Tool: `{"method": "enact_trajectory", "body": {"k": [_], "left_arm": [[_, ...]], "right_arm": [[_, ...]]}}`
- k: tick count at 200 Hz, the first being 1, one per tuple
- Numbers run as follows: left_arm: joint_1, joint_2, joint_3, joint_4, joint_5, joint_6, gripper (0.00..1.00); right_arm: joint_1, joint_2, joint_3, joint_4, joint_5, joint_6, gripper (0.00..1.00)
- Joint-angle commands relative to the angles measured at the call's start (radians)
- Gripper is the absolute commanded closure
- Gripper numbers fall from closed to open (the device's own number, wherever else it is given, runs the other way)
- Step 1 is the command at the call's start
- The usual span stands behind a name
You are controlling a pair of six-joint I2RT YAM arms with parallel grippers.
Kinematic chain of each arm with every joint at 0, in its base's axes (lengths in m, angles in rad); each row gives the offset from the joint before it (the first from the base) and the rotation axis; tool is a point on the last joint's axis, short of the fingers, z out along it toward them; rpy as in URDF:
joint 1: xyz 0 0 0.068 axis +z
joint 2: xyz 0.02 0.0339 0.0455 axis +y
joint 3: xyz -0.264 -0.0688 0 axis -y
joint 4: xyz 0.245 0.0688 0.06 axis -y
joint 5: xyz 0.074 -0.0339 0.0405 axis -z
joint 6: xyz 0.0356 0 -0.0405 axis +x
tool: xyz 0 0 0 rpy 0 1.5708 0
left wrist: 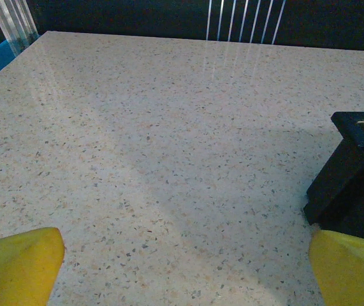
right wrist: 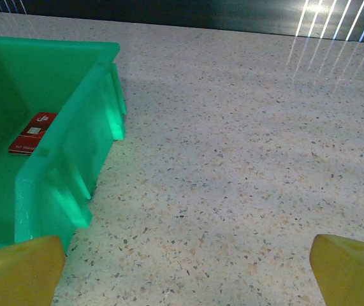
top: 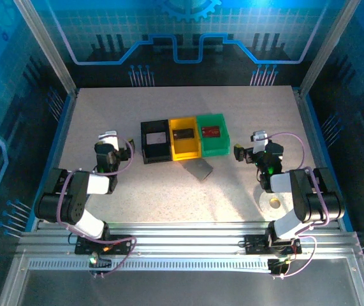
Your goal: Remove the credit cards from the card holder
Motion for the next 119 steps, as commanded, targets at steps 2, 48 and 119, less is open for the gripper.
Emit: {"method": "enact_trajectory", "body": {"k": [2,48,119], "left_arm": [[0.000,0.006,-0.009,0.035,-0.012,-0.003,0.01],[-0.001,0.007,-0.009,0.036,-0.012,-0.001,0.01],[-0.008,-0.021,0.008,-0.002,0.006,0.018,0.01]], "right_arm": [[-0.001,-0.011,0.018,0.004,0.011,-0.011,0.00],[-0.001,-0.011,0.018,0.004,0.010,-0.012,0.00],[-0.001,-0.056,0.007,-0.012,0.044,0.000,0.00]]}}
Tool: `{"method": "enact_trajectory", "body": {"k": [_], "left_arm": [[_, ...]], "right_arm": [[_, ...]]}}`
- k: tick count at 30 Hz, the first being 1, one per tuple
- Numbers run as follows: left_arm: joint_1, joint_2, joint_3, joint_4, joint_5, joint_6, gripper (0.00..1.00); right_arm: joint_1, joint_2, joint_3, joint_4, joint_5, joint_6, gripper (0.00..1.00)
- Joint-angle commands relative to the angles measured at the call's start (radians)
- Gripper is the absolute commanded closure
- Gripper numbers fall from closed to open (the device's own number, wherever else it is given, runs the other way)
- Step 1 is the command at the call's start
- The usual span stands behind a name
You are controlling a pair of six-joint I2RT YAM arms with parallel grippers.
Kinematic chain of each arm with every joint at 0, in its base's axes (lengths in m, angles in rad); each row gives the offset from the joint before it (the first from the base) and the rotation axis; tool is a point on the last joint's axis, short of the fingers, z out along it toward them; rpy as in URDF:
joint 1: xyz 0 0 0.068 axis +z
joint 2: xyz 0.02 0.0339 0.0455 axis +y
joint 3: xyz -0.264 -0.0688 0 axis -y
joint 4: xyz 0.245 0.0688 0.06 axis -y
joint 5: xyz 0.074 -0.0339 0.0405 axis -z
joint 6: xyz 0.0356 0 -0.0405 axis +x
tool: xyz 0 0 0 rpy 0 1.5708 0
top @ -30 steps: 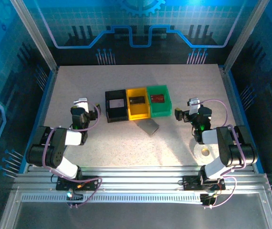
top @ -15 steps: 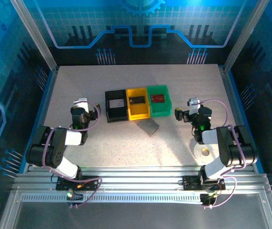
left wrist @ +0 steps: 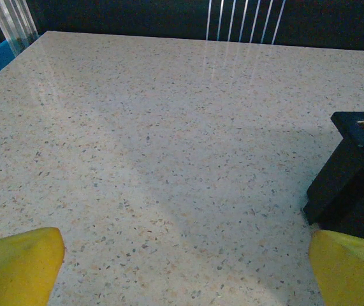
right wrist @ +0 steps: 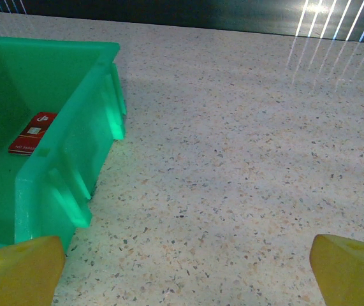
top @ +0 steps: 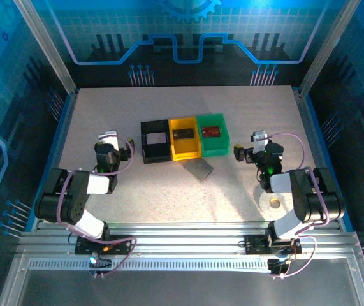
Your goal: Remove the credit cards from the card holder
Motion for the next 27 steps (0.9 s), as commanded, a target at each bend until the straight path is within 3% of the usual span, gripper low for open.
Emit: {"method": "enact_trajectory", "body": {"k": [1,4,7,9,13,16,17,19,22,24,27], "left_arm": [[-0.009,-0.026,0.011,-0.012,0.004,0.017,0.01],[-0.010,-0.150,0.083,-0.250,-0.061,-0.010,0.01],[-0.013,-0.258,0.111,-0.347,-0.077,-0.044,0.01],[-0.013,-0.349,0.128,-0.417,-0.081,-0.169,0.01],[-0.016,-0.508,0.248,-0.692,0.010,-0.425,0.01],[-0.012,-0.585,0.353,-0.937,0.066,-0.591,0.01],[-0.007,-0.589,0.377,-0.971,0.104,-0.614,0.01],[-0.010,-0.590,0.411,-1.013,0.228,-0.629,0.01],[-0.020,-0.623,0.366,-1.007,0.338,-0.739,0.01],[-0.047,-0.664,0.305,-0.994,0.348,-0.758,0.01],[-0.107,-0.683,0.289,-1.106,0.311,-0.738,0.01]], "right_arm": [[-0.001,-0.063,0.008,-0.020,0.047,0.002,0.00],[0.026,-0.264,0.068,-0.262,0.167,0.015,0.00],[0.071,-0.411,0.115,-0.366,0.182,0.076,0.00],[0.071,-0.464,0.157,-0.424,0.124,0.215,0.00],[0.024,-0.533,0.225,-0.607,-0.040,0.696,0.00],[0.030,-0.549,0.173,-0.467,-0.156,0.728,0.00],[0.057,-0.564,0.174,-0.495,-0.130,0.727,0.00],[0.166,-0.589,0.260,-0.734,-0.041,0.624,0.00],[0.365,-0.587,0.346,-0.979,0.192,0.509,0.00],[0.491,-0.577,0.341,-1.032,0.312,0.482,0.00],[0.629,-0.516,0.352,-1.151,0.438,0.499,0.02]]}}
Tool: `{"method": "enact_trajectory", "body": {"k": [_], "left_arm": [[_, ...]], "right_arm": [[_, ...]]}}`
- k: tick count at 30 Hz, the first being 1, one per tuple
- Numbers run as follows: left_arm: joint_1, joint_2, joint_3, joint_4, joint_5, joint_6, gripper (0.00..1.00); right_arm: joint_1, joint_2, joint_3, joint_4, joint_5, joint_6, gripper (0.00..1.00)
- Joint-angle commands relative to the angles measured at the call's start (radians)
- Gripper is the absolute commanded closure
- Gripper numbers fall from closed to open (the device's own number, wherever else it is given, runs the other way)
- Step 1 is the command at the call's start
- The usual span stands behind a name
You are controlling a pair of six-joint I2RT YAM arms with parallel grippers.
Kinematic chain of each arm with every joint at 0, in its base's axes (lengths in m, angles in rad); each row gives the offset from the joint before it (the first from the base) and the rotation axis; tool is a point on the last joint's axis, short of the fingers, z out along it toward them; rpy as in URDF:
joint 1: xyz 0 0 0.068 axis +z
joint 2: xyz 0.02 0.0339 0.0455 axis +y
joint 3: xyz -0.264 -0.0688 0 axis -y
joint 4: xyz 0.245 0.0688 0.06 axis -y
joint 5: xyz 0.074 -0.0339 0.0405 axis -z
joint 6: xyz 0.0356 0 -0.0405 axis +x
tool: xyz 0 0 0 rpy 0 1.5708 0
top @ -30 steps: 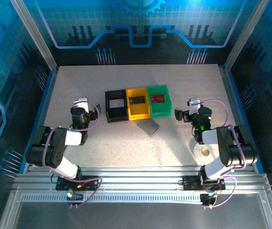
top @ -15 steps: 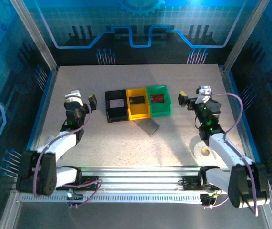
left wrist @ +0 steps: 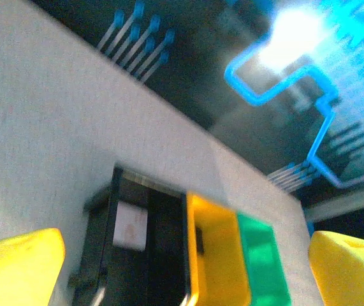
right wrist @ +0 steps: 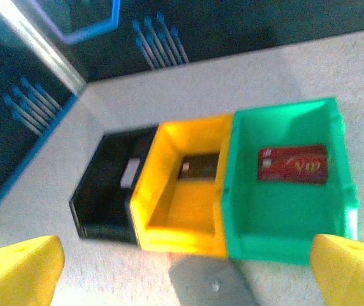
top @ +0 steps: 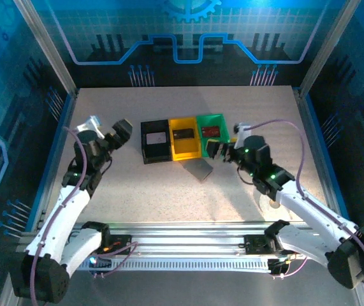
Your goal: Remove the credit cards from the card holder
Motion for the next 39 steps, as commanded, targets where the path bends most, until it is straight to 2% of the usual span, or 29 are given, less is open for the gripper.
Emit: {"method": "enact_trajectory", "body": {"k": [1,8,10,14,23,39], "left_arm": [[-0.062,-0.014,-0.015,-0.186,0.047,-0.041,0.01],[-0.212,-0.027,-0.010,-0.366,-0.069,-0.044,0.01],[-0.238,-0.026,-0.012,-0.388,-0.074,-0.048,0.01],[-0.283,-0.029,-0.019,-0.436,-0.106,-0.056,0.01],[-0.310,-0.067,-0.029,-0.469,-0.110,-0.067,0.01],[-0.330,-0.064,-0.018,-0.479,-0.112,-0.045,0.01]], "right_arm": [[0.111,0.080,0.032,-0.275,0.230,-0.008,0.05],[0.273,0.322,0.121,-0.366,0.305,-0.017,0.09],[0.284,0.373,0.153,-0.367,0.287,-0.029,0.09],[0.278,0.472,0.217,-0.366,0.270,-0.060,0.06],[0.236,0.648,0.307,-0.368,0.212,-0.106,0.04],[0.193,0.751,0.292,-0.267,0.184,-0.146,0.04]]}}
